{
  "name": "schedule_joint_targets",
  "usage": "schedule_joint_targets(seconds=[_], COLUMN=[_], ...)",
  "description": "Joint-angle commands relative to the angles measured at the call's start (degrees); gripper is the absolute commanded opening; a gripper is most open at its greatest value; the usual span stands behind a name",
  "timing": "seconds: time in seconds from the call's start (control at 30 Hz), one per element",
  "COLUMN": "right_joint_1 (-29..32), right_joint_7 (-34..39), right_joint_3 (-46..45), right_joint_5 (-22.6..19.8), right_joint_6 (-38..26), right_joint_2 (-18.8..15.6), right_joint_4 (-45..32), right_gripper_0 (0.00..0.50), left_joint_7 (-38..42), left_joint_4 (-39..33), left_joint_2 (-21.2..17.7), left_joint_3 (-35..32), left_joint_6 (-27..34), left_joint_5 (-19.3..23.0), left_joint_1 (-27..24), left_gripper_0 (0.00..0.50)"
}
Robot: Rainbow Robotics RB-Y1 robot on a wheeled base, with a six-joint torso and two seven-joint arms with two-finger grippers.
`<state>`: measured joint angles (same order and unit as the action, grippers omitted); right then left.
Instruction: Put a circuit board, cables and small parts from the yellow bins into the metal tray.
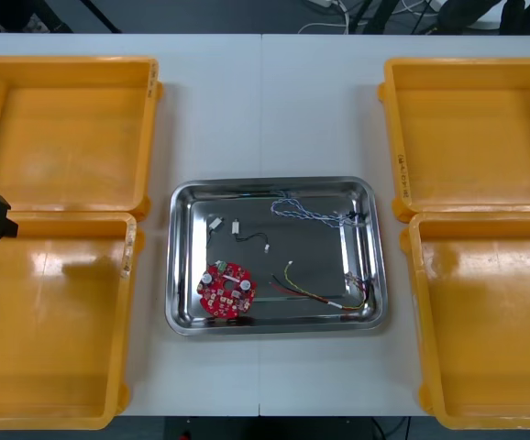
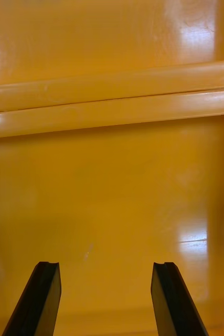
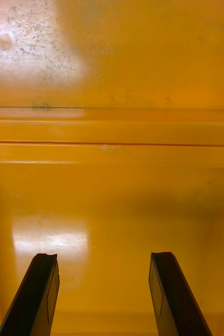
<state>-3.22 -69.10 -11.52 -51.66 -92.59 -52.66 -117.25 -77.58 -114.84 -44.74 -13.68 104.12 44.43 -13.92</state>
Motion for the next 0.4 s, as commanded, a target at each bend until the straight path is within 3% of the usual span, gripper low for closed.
schedule_joint_targets(seconds=[0.03,0.4], right_joint_1=[-1.26,-1.44], right_joint_7=[-2.71,-3.06], right_joint_3=[-1.93,-1.93], right_joint_5=[1.04,0.86], right_joint_6=[-1.28,-2.16], right_joint_2=[0.37,0.28], right_joint_4=[-1.31,-1.31], right_gripper_0=[0.5,0.5], left_joint_7=[-4.59,-4.59], left_joint_4=[-1.79,-1.79], left_joint_2=[-1.84,-1.84], left_joint_3=[-1.7,-1.7], left_joint_6=[-0.76,-0.76], left_joint_5=[-0.4,-0.4], left_joint_1=[0.91,0.91], left_gripper_0=[0.5,0.5])
